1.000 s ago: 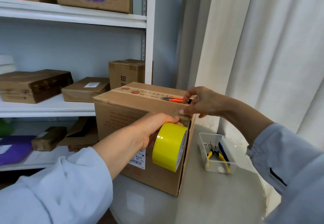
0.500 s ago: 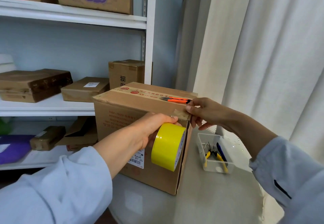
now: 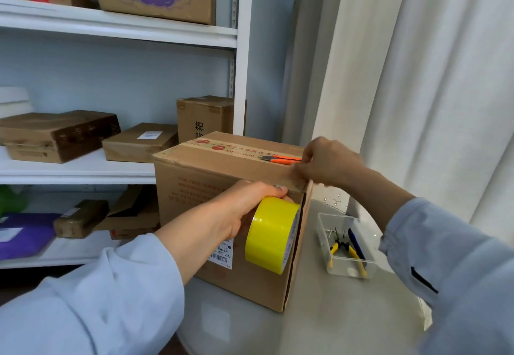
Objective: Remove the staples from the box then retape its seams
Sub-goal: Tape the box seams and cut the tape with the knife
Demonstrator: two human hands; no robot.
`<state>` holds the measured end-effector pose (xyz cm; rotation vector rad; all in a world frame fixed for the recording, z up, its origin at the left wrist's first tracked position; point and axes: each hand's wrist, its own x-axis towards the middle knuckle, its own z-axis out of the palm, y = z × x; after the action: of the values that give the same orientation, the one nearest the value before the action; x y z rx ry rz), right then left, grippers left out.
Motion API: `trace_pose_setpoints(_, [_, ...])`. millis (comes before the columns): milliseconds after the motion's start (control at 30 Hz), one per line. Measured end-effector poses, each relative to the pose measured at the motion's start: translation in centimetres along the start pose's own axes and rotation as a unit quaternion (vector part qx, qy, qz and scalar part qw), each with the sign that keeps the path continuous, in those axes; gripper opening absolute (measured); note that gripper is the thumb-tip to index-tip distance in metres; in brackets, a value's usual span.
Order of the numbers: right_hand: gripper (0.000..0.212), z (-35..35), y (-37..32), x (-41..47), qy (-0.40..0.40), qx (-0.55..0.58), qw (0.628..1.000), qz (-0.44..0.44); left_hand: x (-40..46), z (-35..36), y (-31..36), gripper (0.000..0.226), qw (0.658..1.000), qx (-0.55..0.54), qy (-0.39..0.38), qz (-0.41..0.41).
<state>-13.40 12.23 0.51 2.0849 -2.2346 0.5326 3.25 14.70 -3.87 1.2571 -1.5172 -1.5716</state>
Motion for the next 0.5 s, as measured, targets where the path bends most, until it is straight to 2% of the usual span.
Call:
trace_pose_setpoints(67, [0.025, -0.2, -0.2, 0.6, 0.11, -0.002, 0.994, -0.001, 0.1, 0.0, -0.1, 0.02, 1.0, 0.003, -0.009, -0.001])
trace_pose_setpoints(100, [0.025, -0.1, -0.5, 1.0, 0.119, 0.028, 0.992, -0.02, 0.1, -0.2, -0.1, 0.021, 1.0, 0.002, -0.011, 0.0])
trace_pose_setpoints(200, [0.044, 1.1, -1.3, 2.2, 0.025, 0.088, 0.994, -0.064, 0.2, -0.3, -0.2, 0.022, 1.0, -0.006, -0.017, -0.003])
trace_pose_setpoints(267, [0.048, 1.9, -1.8, 2.7, -0.031, 0.083, 0.994, -0.07, 0.2, -0.2, -0.2, 0.022, 1.0, -0.016, -0.022, -0.004])
trace_pose_setpoints(400, [0.034, 1.5, -1.9, 3.1, -0.008, 0.04, 0.996, -0.081, 0.4, -0.2, -0.2, 0.021, 1.0, -0.017, -0.017, -0.004])
trace_pose_setpoints(500, [0.032, -0.2, -0.8, 1.9, -0.054, 0.062, 0.992, -0.092, 0.6, -0.1, -0.5, 0.021, 1.0, -0.025, -0.007, -0.004])
